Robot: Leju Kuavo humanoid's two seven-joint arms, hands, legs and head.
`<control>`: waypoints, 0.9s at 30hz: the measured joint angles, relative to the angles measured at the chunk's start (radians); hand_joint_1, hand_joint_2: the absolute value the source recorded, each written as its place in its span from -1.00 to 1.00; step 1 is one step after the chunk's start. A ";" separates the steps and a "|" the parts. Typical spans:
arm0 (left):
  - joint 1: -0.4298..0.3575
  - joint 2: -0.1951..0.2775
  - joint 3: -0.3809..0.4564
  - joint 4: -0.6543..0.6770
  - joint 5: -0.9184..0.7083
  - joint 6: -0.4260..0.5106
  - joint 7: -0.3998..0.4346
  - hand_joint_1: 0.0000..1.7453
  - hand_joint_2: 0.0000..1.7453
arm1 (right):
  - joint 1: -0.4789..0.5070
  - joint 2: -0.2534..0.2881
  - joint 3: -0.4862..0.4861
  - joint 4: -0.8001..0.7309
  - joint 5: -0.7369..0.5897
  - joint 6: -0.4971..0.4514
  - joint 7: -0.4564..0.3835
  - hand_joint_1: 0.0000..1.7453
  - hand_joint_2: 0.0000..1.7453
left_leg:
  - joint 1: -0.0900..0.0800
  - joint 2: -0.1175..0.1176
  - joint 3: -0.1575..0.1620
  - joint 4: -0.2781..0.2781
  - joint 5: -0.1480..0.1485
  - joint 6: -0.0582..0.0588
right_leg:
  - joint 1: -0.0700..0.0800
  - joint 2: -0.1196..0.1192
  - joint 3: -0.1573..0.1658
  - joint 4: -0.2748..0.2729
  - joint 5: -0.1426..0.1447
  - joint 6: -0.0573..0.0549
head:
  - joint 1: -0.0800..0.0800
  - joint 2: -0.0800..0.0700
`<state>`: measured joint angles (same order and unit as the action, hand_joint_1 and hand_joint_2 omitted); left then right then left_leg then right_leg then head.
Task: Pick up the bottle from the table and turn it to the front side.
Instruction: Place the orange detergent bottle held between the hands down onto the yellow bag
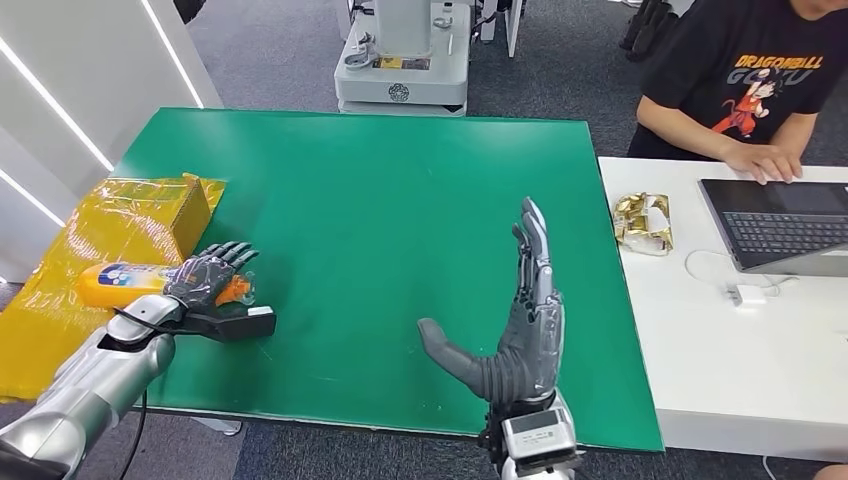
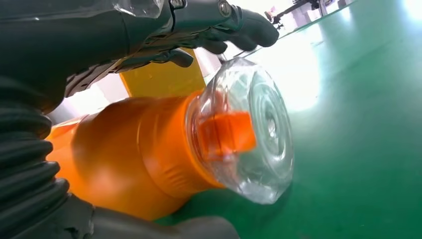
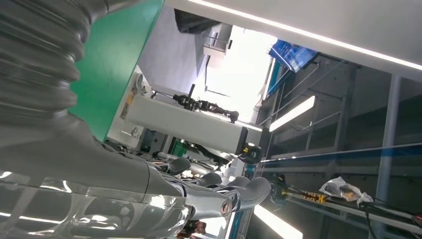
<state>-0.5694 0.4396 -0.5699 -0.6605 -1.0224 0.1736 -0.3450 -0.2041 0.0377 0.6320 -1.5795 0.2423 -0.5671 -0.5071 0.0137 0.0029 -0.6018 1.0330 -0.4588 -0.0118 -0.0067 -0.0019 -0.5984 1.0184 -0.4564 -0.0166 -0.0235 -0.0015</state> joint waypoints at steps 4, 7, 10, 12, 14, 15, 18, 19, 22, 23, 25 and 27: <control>0.000 0.005 0.000 -0.001 0.010 -0.006 -0.011 -1.00 1.00 | -0.003 -0.003 0.002 0.008 0.000 0.003 0.000 -1.00 1.00 | 0.000 0.000 0.000 0.000 0.000 0.000 | 0.000 0.000 0.000 0.000 0.000 0.000 | 0.000 0.000; 0.003 0.010 0.004 -0.007 0.023 -0.003 -0.017 -1.00 1.00 | -0.004 -0.004 0.002 0.013 -0.001 0.003 0.000 -1.00 1.00 | 0.000 0.000 0.000 0.000 0.000 0.000 | 0.000 0.000 0.000 0.000 0.000 0.000 | 0.000 0.000; 0.010 0.015 0.014 -0.018 0.032 0.006 -0.021 -1.00 1.00 | -0.004 -0.008 0.002 0.017 -0.001 0.002 0.000 -1.00 1.00 | 0.000 0.000 0.000 0.000 0.000 0.000 | 0.000 0.000 0.000 0.001 0.000 0.000 | 0.000 0.000; 0.020 0.021 0.022 -0.029 0.041 0.014 -0.026 -1.00 1.00 | -0.004 -0.010 0.002 0.019 -0.002 0.002 0.000 -1.00 1.00 | 0.000 0.001 0.000 0.000 0.000 0.000 | 0.000 0.000 0.000 0.001 0.000 0.000 | 0.000 0.000; 0.034 0.029 0.031 -0.045 0.053 0.021 -0.034 -1.00 1.00 | -0.003 -0.012 0.002 0.021 -0.002 -0.001 0.000 -1.00 1.00 | 0.000 0.001 0.000 0.000 0.000 0.000 | 0.000 0.001 0.000 0.001 0.000 0.000 | 0.000 0.000; 0.044 0.034 0.036 -0.057 0.059 0.023 -0.037 -1.00 1.00 | -0.003 -0.013 0.002 0.021 -0.002 -0.003 0.000 -1.00 1.00 | 0.000 0.001 0.000 0.000 0.000 0.000 | 0.000 0.001 -0.001 0.000 0.000 0.000 | 0.000 0.000; 0.084 0.055 0.054 -0.106 0.075 0.026 -0.043 -1.00 1.00 | 0.000 -0.018 0.002 0.021 -0.001 -0.011 0.000 -1.00 1.00 | 0.000 0.001 0.000 0.000 0.000 0.000 | 0.000 0.001 -0.001 0.000 0.000 0.000 | 0.000 0.000; 0.099 0.064 0.060 -0.125 0.079 0.026 -0.043 -1.00 1.00 | 0.001 -0.019 0.002 0.021 -0.001 -0.013 0.000 -1.00 1.00 | 0.000 0.001 0.000 0.000 0.000 0.000 | 0.000 0.001 -0.001 0.000 0.000 0.000 | 0.000 0.000; 0.141 0.090 0.082 -0.186 0.091 0.026 -0.043 -1.00 1.00 | 0.004 -0.023 0.002 0.021 0.000 -0.015 -0.002 -1.00 1.00 | 0.000 0.001 -0.001 0.000 0.000 0.000 | 0.000 0.001 -0.002 0.000 -0.001 0.000 | 0.000 0.000; 0.154 0.097 0.090 -0.206 0.093 0.025 -0.043 -1.00 1.00 | 0.005 -0.024 0.002 0.021 0.000 -0.015 -0.003 -1.00 1.00 | 0.000 0.001 -0.001 0.000 0.000 -0.001 | 0.000 0.001 -0.002 0.000 -0.001 0.000 | 0.000 0.000; 0.174 0.108 0.101 -0.237 0.095 0.025 -0.042 -1.00 1.00 | 0.007 -0.026 0.002 0.021 0.001 -0.015 -0.005 -1.00 1.00 | 0.000 0.001 -0.001 0.000 0.000 -0.001 | 0.000 0.001 -0.002 0.000 -0.001 0.000 | 0.000 0.000; 0.200 0.122 0.112 -0.276 0.093 0.032 -0.032 -1.00 1.00 | 0.008 -0.027 0.002 0.021 0.000 -0.011 -0.006 -1.00 1.00 | 0.000 0.002 -0.001 0.000 0.000 -0.001 | 0.000 0.002 -0.002 0.000 -0.001 0.000 | 0.000 0.000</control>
<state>-0.3697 0.5612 -0.4583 -0.9365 -0.9298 0.2052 -0.3770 -0.1964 0.0112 0.6344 -1.5583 0.2426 -0.5780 -0.5127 0.0140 0.0045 -0.6029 1.0329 -0.4592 -0.0123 -0.0066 -0.0004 -0.6003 1.0186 -0.4571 -0.0166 -0.0234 -0.0015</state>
